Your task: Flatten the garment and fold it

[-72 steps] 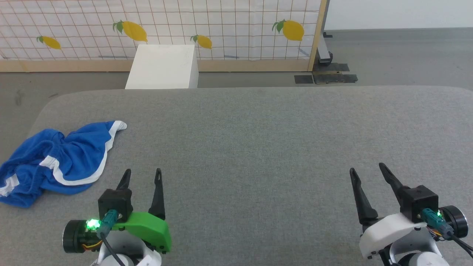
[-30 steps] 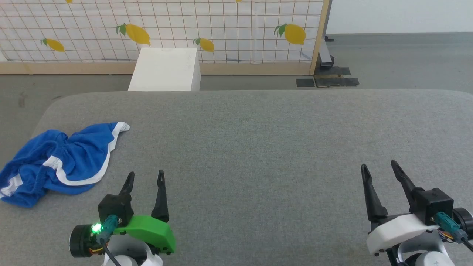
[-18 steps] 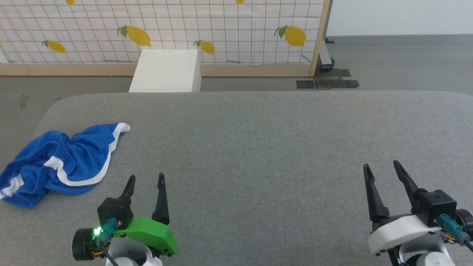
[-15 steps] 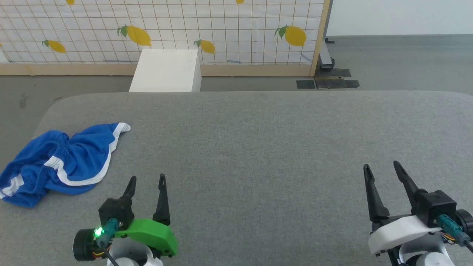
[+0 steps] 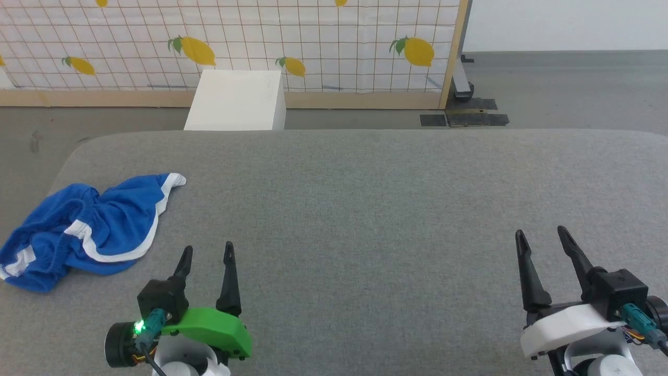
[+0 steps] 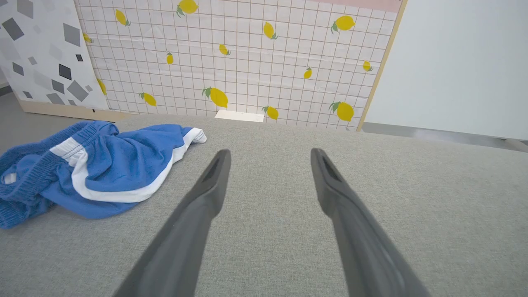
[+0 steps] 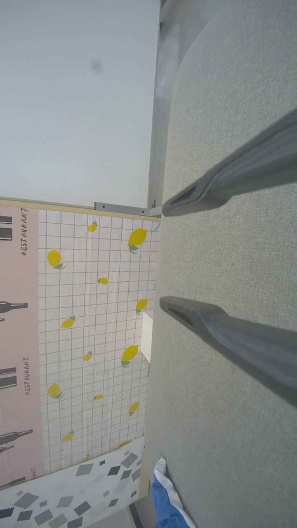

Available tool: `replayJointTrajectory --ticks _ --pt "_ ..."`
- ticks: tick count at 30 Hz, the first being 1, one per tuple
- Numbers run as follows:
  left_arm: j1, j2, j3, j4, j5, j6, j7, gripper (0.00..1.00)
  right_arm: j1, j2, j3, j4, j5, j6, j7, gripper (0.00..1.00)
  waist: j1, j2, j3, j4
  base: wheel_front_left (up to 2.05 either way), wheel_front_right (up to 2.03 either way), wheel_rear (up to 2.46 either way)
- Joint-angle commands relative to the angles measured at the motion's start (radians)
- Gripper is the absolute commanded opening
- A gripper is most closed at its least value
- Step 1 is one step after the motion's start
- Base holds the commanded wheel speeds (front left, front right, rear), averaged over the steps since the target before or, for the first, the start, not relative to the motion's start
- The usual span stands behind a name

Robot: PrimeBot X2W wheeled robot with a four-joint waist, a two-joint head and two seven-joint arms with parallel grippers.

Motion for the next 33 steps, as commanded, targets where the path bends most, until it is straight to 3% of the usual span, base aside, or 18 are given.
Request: replayJointTrajectory --ticks 1,24,30,33 --pt "-0.016 -0.003 -0.001 0.006 -0.015 0.006 -0.012 1.0 -0.017 0.002 -0.004 0.005 0.008 -0.001 -0.012 1.0 0.0 0.0 0.0 0.0 0.0 0.0 0.0" --pt "-0.03 -0.004 -0.023 0.056 -0.063 0.016 -0.059 1.0 -0.023 0.002 -0.012 0.04 0.02 -0.001 -0.06 1.0 0.0 0.0 -0.012 0.013 0.0 0.0 0.0" --pt "-0.04 -0.004 -0.03 0.065 -0.057 0.024 -0.071 1.0 -0.016 0.002 -0.029 0.039 0.013 -0.001 -0.072 1.0 0.0 0.0 -0.01 0.068 0.0 0.0 0.0" --pt "-0.046 -0.004 -0.03 0.067 -0.055 0.027 -0.078 1.0 -0.014 0.002 -0.038 0.037 0.015 -0.001 -0.079 1.0 0.0 0.0 -0.008 0.131 0.0 0.0 0.0"
